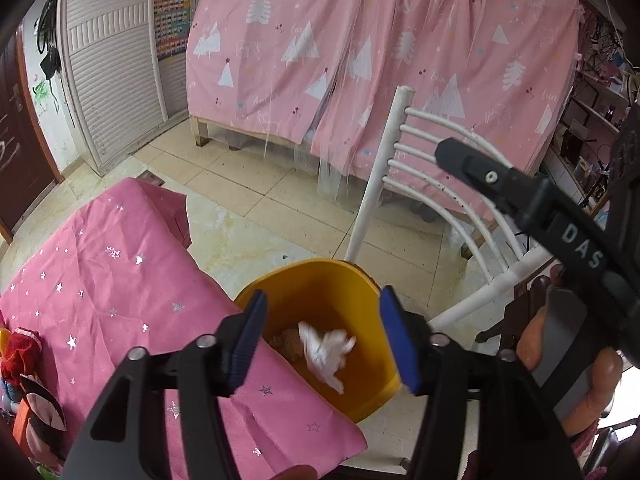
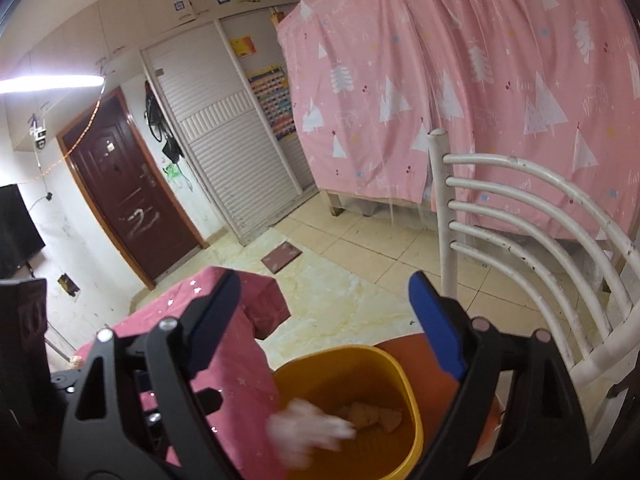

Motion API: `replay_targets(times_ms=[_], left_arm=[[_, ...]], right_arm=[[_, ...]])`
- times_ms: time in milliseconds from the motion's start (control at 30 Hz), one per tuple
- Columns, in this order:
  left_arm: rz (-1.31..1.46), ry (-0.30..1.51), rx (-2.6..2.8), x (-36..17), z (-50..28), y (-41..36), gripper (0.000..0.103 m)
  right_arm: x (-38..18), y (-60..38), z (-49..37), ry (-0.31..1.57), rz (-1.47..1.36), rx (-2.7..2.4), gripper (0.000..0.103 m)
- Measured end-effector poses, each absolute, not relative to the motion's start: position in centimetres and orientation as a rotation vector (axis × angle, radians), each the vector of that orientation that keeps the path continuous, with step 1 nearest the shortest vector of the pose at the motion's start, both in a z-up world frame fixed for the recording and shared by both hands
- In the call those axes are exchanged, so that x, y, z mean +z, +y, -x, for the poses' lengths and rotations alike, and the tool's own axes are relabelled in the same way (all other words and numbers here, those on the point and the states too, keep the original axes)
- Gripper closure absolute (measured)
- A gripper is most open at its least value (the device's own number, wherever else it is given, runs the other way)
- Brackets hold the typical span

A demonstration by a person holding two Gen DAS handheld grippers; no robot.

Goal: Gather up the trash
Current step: 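Carry both items to the yellow bin and open both tools to drop them, then move both open tools back over the pink table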

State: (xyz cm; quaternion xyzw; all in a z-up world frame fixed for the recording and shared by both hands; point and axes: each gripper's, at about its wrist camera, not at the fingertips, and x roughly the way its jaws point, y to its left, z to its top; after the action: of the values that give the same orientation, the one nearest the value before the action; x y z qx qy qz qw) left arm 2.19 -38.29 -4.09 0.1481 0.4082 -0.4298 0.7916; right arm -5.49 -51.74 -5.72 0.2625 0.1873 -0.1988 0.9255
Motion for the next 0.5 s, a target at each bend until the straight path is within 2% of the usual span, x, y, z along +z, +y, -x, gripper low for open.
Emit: replay_targets(times_ms=[167,500], left_arm=[[-0.265,0.887,-0.899,-2.9,-2.9,-36.5,0.048],[-0.175,0.777,-0.724,1.4,-3.7,-28.4,0.048]], right_arm=[[-5.6,-51.0,4.8,0.393,-0.516,-0.376,0.020],[-5.3,-46.6,1.8,0.446,-0.460,-0.257,0.020]])
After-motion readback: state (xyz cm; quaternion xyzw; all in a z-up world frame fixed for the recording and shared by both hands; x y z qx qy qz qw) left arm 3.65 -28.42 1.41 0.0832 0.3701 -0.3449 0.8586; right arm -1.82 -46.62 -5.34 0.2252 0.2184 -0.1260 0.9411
